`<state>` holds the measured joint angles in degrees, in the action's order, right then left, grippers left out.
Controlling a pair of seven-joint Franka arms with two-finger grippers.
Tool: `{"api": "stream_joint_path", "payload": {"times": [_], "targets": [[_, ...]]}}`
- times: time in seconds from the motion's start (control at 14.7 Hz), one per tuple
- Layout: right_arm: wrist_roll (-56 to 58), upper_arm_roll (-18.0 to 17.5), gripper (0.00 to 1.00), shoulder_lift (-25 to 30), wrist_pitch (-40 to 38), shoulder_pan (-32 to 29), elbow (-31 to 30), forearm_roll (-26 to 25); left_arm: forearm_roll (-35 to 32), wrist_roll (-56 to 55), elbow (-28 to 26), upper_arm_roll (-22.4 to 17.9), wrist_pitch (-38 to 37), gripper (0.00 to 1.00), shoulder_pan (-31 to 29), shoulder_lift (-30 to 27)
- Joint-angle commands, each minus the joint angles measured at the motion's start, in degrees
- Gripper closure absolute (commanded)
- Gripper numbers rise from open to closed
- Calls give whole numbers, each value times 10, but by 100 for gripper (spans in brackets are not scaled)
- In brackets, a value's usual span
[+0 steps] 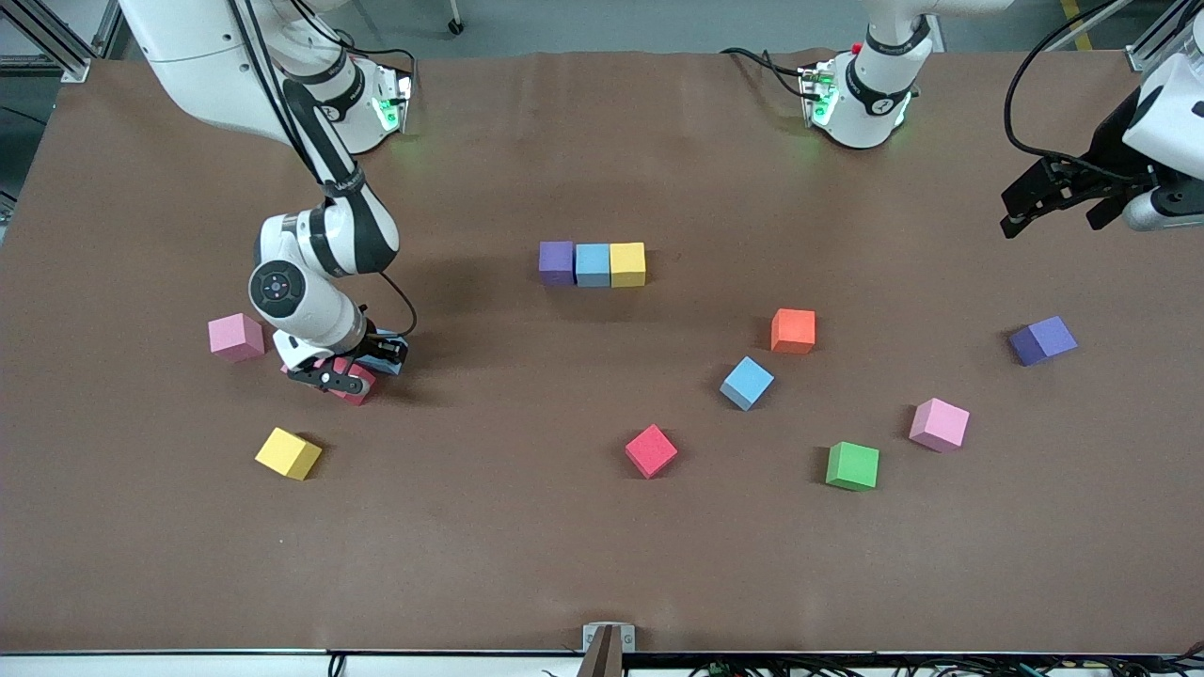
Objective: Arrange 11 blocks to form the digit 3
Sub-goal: 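Carry the light blue block to the block row with the right gripper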
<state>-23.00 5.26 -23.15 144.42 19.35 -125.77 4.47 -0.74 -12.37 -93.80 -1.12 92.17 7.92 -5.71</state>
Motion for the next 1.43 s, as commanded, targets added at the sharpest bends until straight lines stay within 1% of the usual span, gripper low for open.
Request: {"api": "stream_joint_path", "payload": {"times": [0.0,0.2,0.34,0.41,0.61,0.82,1.09,1.36], "targets": [[-3,-2,81,20,-29,39,8,11,6,6,9,-2,-8,0,2,3],[-22,-1,81,22,-90,97,67,13,6,6,3,-3,-8,0,1,1],[-69,-1,81,15,-107,145,112,32,6,12,3,-3,-8,0,0,1],[-86,-1,81,7,-107,166,126,40,6,14,3,-3,-8,0,-1,0],[-92,-1,81,-18,-107,204,159,41,6,22,-2,-4,-8,0,-4,-2],[-93,-1,81,-66,-114,234,212,41,6,29,-2,-5,-3,0,-8,0],[-93,4,81,-102,-113,256,224,40,6,29,-2,-5,6,0,-9,4],[-112,5,81,-105,-113,273,221,40,6,30,-2,-5,9,0,-11,5]]}}
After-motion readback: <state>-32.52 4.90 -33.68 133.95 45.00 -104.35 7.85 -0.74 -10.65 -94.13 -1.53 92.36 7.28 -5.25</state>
